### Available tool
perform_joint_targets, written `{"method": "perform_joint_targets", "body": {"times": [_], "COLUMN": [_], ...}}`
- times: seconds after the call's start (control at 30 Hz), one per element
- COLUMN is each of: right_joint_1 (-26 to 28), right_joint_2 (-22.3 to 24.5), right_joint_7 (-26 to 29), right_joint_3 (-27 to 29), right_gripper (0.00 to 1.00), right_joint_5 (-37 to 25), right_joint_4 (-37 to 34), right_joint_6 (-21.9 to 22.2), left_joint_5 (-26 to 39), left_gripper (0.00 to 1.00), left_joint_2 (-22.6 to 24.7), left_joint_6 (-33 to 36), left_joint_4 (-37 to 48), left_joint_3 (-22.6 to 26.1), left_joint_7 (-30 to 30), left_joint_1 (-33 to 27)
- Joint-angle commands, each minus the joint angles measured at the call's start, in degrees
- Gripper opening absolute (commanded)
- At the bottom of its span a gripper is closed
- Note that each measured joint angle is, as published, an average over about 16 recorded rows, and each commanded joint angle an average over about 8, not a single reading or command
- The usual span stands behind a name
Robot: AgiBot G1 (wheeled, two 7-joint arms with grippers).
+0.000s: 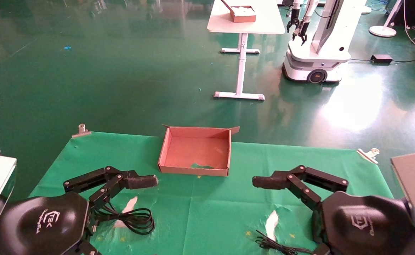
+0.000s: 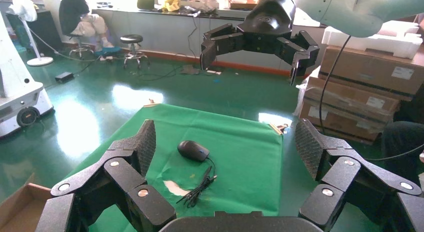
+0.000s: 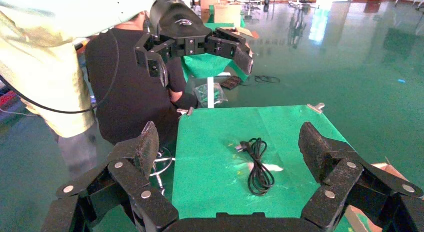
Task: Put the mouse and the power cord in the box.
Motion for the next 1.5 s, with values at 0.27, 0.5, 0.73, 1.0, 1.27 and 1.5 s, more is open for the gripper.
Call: {"method": "perform_joint_targets", "body": {"times": [0.27, 0.5, 0.73, 1.0, 1.27, 1.5], "right_joint_1": [0.0, 0.0, 0.0, -0.13, 0.64, 5.41], "right_joint_2": [0.0, 0.0, 0.0, 0.16, 2.43, 2.05], "right_joint_7": [0.0, 0.0, 0.0, -0.07, 1.02, 6.93], "right_joint_3": [0.0, 0.0, 0.0, 0.01, -4.0, -8.97], "right_gripper": [1.0, 1.0, 1.0, 1.0, 1.0, 1.0], "right_joint_5": [0.0, 0.0, 0.0, 0.01, -11.31, -24.84], "right_joint_4": [0.0, 0.0, 0.0, 0.15, 1.89, 2.77], "right_joint_6": [0.0, 0.0, 0.0, -0.09, 0.6, 2.73], "left_joint_5": [0.0, 0.0, 0.0, -0.05, 9.09, 28.16], "left_gripper": [1.0, 1.0, 1.0, 1.0, 1.0, 1.0], "left_joint_2": [0.0, 0.0, 0.0, 0.06, -1.05, 0.21], "left_joint_6": [0.0, 0.0, 0.0, 0.03, -0.43, -0.23], "left_joint_4": [0.0, 0.0, 0.0, 0.15, -0.44, -0.47], "left_joint_3": [0.0, 0.0, 0.0, 0.05, 3.5, 11.16], "left_joint_7": [0.0, 0.0, 0.0, -0.01, -0.95, -6.3], "left_joint_1": [0.0, 0.0, 0.0, 0.14, -1.62, -9.51]}}
